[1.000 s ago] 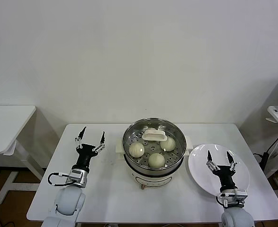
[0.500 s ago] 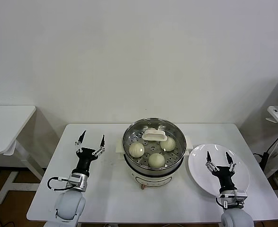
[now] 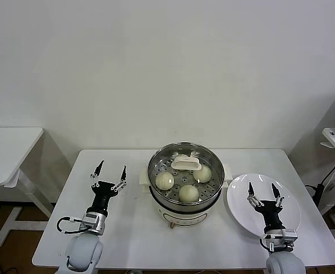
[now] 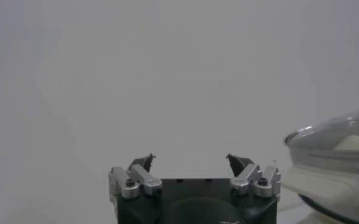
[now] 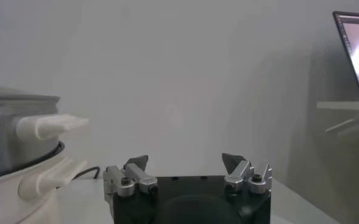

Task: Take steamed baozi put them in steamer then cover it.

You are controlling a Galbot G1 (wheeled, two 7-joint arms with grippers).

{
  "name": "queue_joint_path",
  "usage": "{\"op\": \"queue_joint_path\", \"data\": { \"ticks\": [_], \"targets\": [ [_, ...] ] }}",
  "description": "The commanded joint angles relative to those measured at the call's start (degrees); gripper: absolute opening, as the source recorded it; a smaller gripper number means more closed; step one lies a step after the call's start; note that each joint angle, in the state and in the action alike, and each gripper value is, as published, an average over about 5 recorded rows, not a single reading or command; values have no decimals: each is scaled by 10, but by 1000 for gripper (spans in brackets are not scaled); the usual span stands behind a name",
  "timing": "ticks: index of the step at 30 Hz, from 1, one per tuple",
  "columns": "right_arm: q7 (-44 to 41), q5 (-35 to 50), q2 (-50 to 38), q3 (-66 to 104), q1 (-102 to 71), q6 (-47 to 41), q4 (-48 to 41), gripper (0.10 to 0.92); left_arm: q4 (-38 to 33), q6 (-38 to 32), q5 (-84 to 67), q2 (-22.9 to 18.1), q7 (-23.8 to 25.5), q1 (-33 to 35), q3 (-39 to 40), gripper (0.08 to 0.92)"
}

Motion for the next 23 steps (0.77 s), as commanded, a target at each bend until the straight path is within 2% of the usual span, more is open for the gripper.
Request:
{"op": "queue_joint_path", "data": {
  "ticks": [1, 23],
  "targets": [
    [0, 0, 1, 1, 0, -1, 0, 823, -3, -1, -1, -1, 0, 5, -1, 823],
    [4, -2, 0, 1, 1, -4, 1, 823, -9, -2, 1, -1, 0, 15, 0, 823]
  ]
}}
